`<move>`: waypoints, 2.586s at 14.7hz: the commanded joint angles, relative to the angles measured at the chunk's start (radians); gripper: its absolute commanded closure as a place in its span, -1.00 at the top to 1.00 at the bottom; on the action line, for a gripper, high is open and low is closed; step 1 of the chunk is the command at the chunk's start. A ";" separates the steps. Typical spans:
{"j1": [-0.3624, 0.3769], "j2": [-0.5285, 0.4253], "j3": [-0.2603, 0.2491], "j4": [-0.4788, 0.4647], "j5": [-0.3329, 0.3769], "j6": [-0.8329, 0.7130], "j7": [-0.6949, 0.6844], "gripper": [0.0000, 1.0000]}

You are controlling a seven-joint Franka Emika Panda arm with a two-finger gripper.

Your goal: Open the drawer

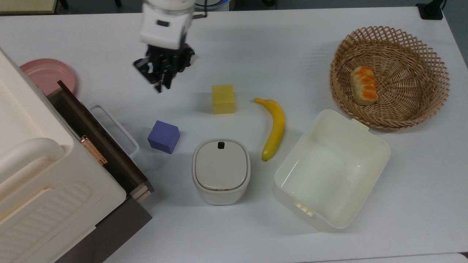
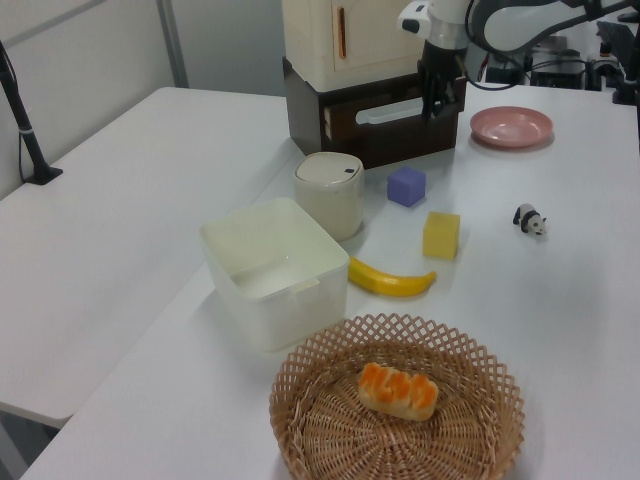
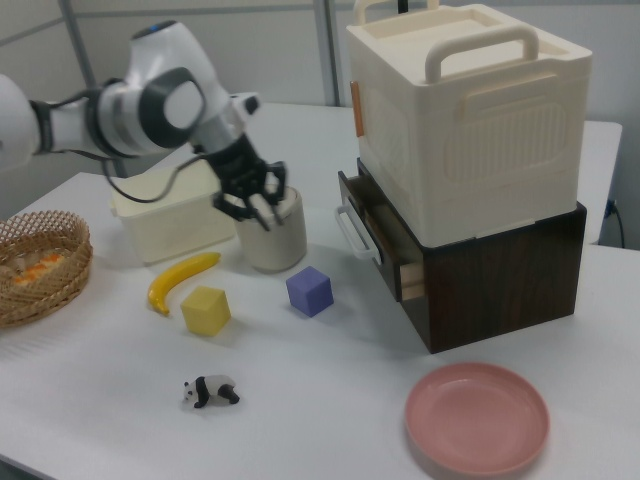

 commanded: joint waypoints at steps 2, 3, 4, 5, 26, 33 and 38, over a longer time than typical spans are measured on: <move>-0.067 0.106 -0.008 0.052 -0.079 0.157 0.021 -0.39; -0.078 0.126 -0.010 0.074 -0.091 0.169 0.026 -0.38; -0.093 0.157 -0.011 0.104 -0.097 0.183 0.026 -0.38; -0.099 0.178 -0.014 0.129 -0.099 0.192 0.026 -0.38; -0.096 0.214 -0.042 0.184 -0.094 0.224 0.041 -0.41; -0.085 0.197 -0.030 0.180 -0.073 0.120 0.038 -0.41; -0.075 0.215 -0.030 0.177 -0.054 0.105 0.037 -0.41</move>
